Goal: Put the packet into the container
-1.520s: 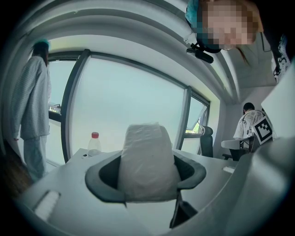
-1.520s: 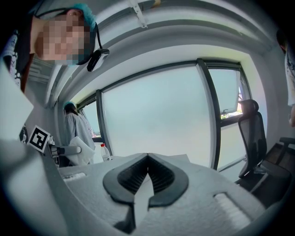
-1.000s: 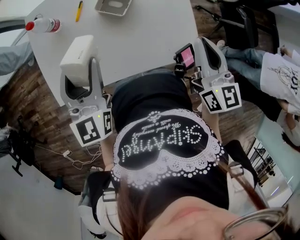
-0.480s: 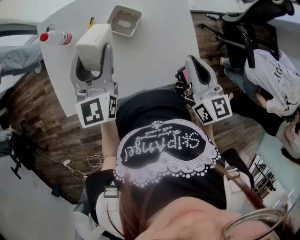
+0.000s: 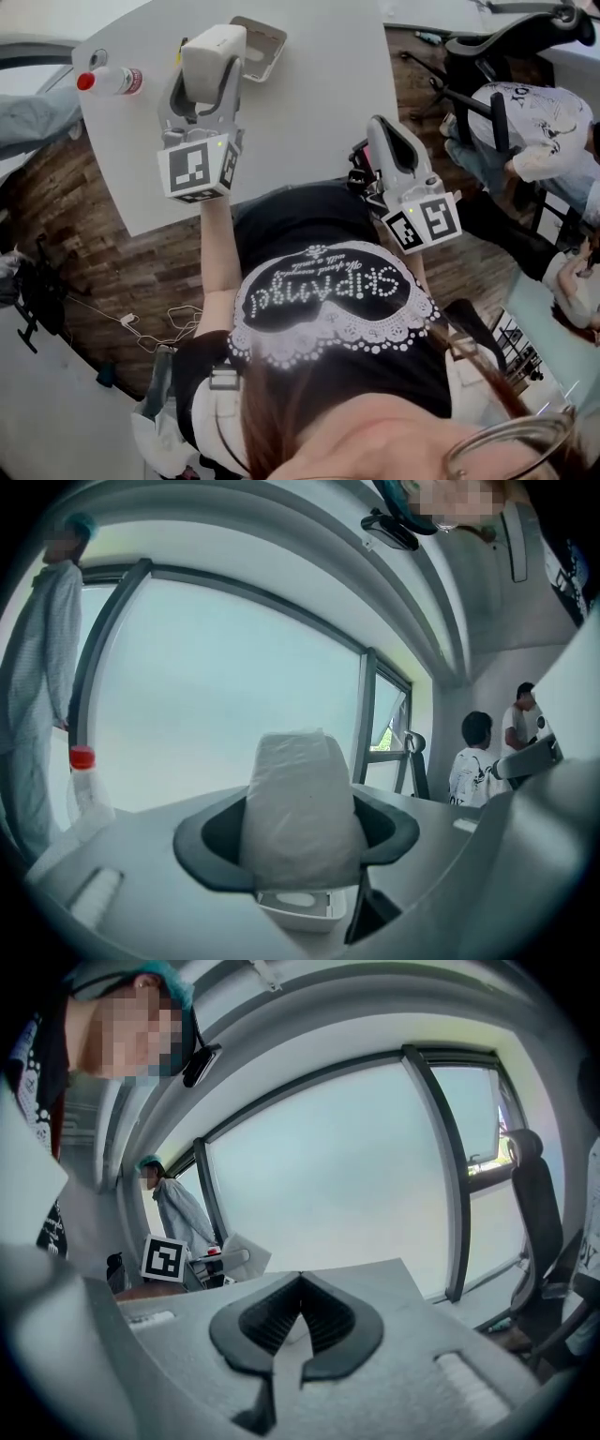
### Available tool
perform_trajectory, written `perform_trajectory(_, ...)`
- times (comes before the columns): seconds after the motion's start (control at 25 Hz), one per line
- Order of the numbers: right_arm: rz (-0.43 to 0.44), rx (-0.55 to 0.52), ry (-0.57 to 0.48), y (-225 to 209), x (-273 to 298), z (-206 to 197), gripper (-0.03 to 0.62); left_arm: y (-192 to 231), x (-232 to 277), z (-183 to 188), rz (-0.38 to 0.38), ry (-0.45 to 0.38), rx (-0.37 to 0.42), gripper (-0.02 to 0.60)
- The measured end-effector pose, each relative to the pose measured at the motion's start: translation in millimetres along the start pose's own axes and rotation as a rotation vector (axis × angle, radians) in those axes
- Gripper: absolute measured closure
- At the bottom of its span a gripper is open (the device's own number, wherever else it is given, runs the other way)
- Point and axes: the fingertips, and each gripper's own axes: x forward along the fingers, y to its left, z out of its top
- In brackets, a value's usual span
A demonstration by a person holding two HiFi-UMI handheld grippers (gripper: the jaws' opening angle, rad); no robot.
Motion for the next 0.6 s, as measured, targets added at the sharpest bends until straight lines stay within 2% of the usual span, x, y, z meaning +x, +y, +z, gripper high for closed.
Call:
perform_trajectory(0.28,-0.005,0.006,0.015,-6,6,0,0.599,4,37,-25,-0.013,0.063,-0.008,0.299)
perform_trajectory(0.6,-0.003,0.013,0.027,-4,10,-1,0.599,8,56,-60,-0.008,0.134,-0.018,0.300)
